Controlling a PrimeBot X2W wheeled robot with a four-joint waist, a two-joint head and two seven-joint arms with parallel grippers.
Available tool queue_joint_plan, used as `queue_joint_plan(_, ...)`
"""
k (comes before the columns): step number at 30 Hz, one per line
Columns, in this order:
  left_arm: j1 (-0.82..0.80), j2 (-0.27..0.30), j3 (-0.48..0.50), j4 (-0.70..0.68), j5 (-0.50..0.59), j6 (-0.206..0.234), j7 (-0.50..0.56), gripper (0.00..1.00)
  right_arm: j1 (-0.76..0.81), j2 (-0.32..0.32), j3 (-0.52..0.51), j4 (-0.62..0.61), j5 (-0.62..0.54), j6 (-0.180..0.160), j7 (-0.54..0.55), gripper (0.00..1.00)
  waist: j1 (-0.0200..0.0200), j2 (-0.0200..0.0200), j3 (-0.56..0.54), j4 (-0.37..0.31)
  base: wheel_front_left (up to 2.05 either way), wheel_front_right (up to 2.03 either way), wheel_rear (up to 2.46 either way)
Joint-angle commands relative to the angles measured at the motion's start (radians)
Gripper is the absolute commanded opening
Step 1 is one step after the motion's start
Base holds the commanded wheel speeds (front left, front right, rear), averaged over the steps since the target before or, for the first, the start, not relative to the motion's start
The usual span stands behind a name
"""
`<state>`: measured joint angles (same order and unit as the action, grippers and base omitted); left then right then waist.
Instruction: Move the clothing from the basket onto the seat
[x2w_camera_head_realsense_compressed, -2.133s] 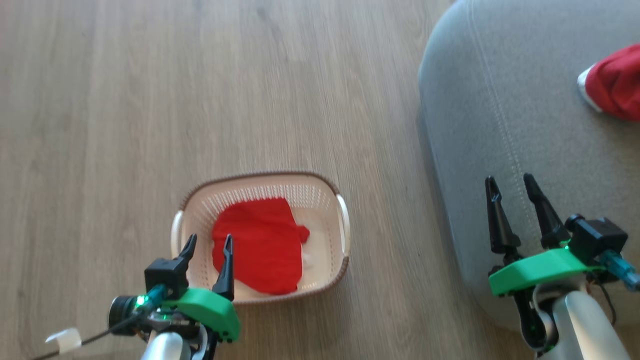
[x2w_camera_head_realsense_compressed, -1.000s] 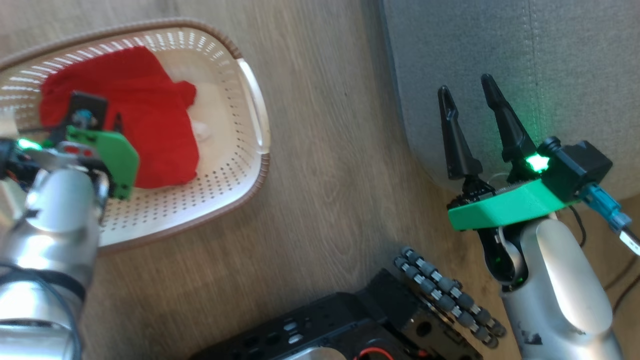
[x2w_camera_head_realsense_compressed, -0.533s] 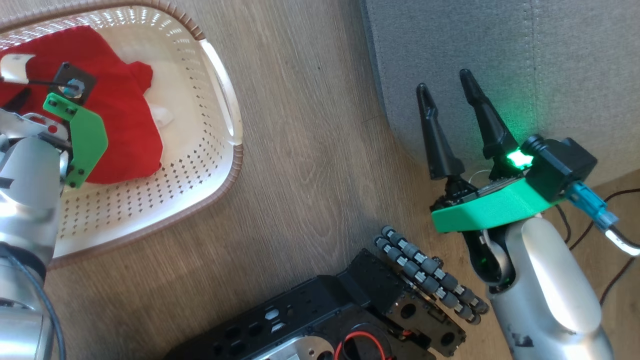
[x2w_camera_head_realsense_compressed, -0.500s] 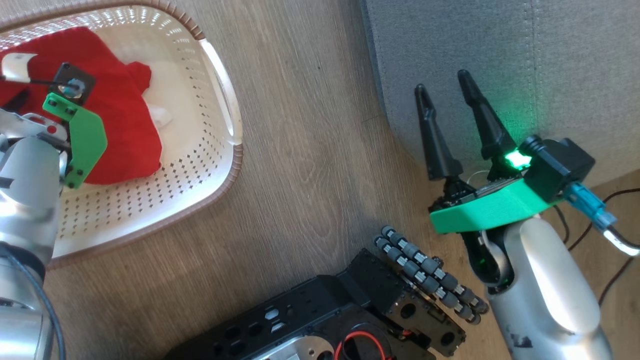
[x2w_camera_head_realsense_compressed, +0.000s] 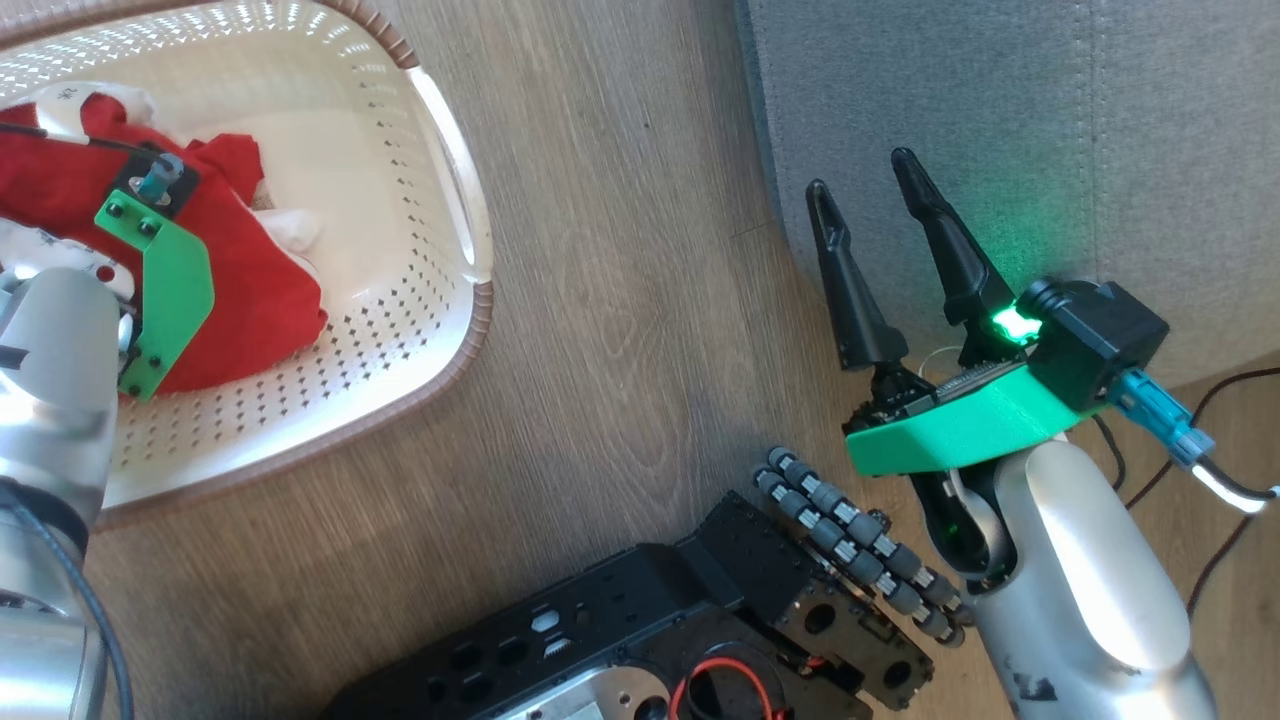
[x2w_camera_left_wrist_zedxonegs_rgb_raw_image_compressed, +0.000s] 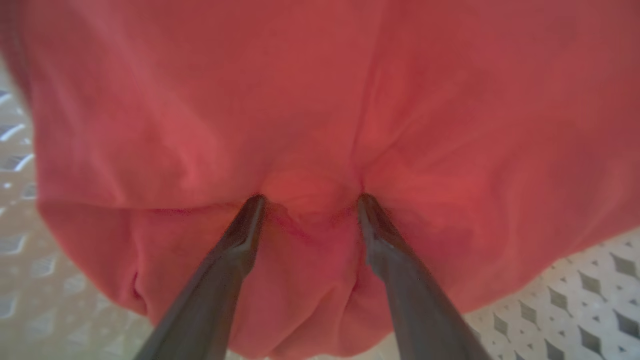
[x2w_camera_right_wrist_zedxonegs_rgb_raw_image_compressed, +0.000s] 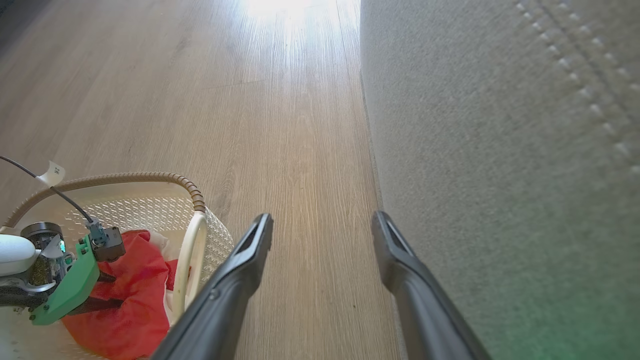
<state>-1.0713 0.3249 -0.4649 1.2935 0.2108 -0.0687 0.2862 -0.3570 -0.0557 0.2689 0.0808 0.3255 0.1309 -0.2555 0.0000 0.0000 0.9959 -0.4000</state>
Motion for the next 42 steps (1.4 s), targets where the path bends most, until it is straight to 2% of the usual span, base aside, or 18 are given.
queue_joint_plan(1,0.013,0.030,0.006,-0.003,-0.005,-0.002,0.009,1.00,0.055,0.005,0.015,-0.019,-0.002,0.000,-0.006,1.00,0.0000,0.0000,0.000,0.001,0.00,0.00,0.00)
queue_joint_plan(3,0.012,0.028,0.005,-0.003,-0.011,-0.006,0.019,0.99,0.054,0.005,0.015,-0.020,-0.004,0.000,-0.006,1.00,0.0000,0.0000,0.002,0.003,0.00,0.00,0.00)
queue_joint_plan(7,0.011,0.024,0.008,-0.003,-0.028,-0.006,0.026,0.69,0.053,0.005,0.017,-0.022,-0.006,0.000,-0.006,1.00,0.0000,0.0000,0.006,0.006,0.00,0.00,0.00)
queue_joint_plan(8,0.011,0.023,0.007,-0.003,-0.031,-0.005,0.027,0.65,0.052,0.005,0.016,-0.023,-0.007,0.000,-0.006,1.00,0.0000,0.0000,0.008,0.007,0.00,0.00,0.00)
queue_joint_plan(9,0.010,0.022,0.008,-0.003,-0.034,-0.002,0.027,0.65,0.052,0.005,0.015,-0.024,-0.008,0.000,-0.006,1.00,0.0000,0.0000,0.010,0.008,0.00,0.00,0.00)
queue_joint_plan(10,0.009,0.021,0.008,-0.003,-0.037,0.000,0.029,0.53,0.051,0.005,0.014,-0.025,-0.008,0.000,-0.006,1.00,0.0000,0.0000,0.011,0.009,0.00,0.00,0.00)
queue_joint_plan(12,0.006,0.019,0.011,-0.003,-0.046,0.005,0.034,0.48,0.050,0.005,0.013,-0.025,-0.011,0.000,-0.006,1.00,0.0000,0.0000,0.015,0.013,0.00,0.00,0.00)
queue_joint_plan(13,0.005,0.017,0.014,-0.003,-0.052,0.005,0.037,0.37,0.049,0.005,0.012,-0.025,-0.012,0.000,-0.006,1.00,0.0000,0.0000,0.016,0.014,0.00,0.00,0.00)
queue_joint_plan(14,0.002,0.015,0.014,-0.003,-0.055,0.005,0.035,0.00,0.047,0.005,0.012,-0.024,-0.012,0.000,-0.006,1.00,0.0000,0.0000,0.018,0.015,0.00,0.00,0.00)
queue_joint_plan(22,0.003,0.014,0.003,-0.003,-0.072,0.013,-0.007,0.00,0.022,0.005,0.020,-0.018,-0.010,0.000,-0.006,1.00,0.0000,0.0000,0.007,0.011,0.00,0.00,0.00)
queue_joint_plan(30,0.023,0.017,-0.004,-0.003,-0.098,-0.013,-0.062,0.00,-0.003,0.005,0.034,0.015,0.016,0.000,-0.006,1.00,0.0000,0.0000,-0.057,-0.022,0.00,0.00,0.00)
queue_joint_plan(37,0.073,-0.030,0.005,-0.003,-0.136,-0.012,-0.144,0.00,0.008,0.005,0.007,0.041,0.007,0.000,-0.006,1.00,0.0000,0.0000,-0.170,0.000,0.00,0.00,0.00)
queue_joint_plan(42,0.108,-0.092,0.012,-0.004,-0.171,-0.018,-0.248,0.00,0.032,0.005,-0.027,0.070,-0.017,0.000,-0.006,1.00,0.0000,0.0000,-0.283,0.044,0.00,0.00,0.00)
